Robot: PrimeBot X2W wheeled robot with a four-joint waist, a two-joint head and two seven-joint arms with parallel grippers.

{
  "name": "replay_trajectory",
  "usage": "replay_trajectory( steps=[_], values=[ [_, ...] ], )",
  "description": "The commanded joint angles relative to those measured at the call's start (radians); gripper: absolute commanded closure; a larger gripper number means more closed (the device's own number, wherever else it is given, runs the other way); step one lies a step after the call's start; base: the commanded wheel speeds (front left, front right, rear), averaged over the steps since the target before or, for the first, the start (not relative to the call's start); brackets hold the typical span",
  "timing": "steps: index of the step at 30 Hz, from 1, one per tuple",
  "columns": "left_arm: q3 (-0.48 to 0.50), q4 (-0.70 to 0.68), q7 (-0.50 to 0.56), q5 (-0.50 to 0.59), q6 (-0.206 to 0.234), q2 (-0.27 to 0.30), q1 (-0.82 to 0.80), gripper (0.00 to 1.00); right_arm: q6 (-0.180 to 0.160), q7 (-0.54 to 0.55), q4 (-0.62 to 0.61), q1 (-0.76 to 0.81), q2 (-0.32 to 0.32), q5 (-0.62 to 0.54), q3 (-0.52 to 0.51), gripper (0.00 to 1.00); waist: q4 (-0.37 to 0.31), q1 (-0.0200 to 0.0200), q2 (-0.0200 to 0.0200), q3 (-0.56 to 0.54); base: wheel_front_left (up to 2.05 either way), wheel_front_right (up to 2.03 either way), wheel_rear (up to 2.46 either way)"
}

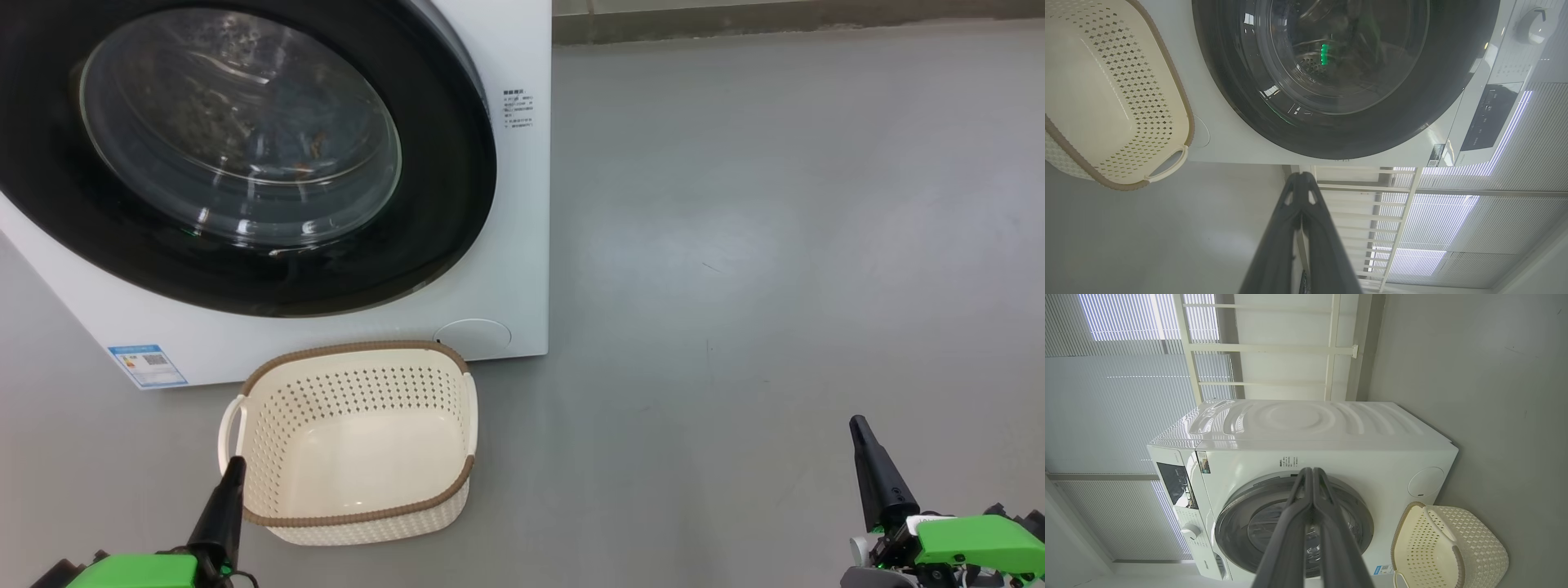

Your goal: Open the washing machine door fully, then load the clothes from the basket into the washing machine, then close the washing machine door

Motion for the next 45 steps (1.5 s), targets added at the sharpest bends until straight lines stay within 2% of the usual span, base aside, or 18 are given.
replay_trajectory(
  steps=[1, 45],
  values=[
    [0.035, -0.022, 0.005, -0.003, -0.003, 0.014, -0.04, 1.0, 0.002, 0.007, -0.025, -0.04, -0.012, 0.011, 0.023, 1.0, 0.0, 0.0, -0.0001, 0.0, 0.0, 0.0, 0.0],
    [0.043, -0.022, 0.012, 0.003, -0.003, 0.009, -0.041, 1.0, 0.002, 0.007, -0.025, -0.04, -0.012, 0.011, 0.023, 1.0, 0.0, 0.0, -0.0001, 0.0, 0.0, 0.0, 0.0]
  ],
)
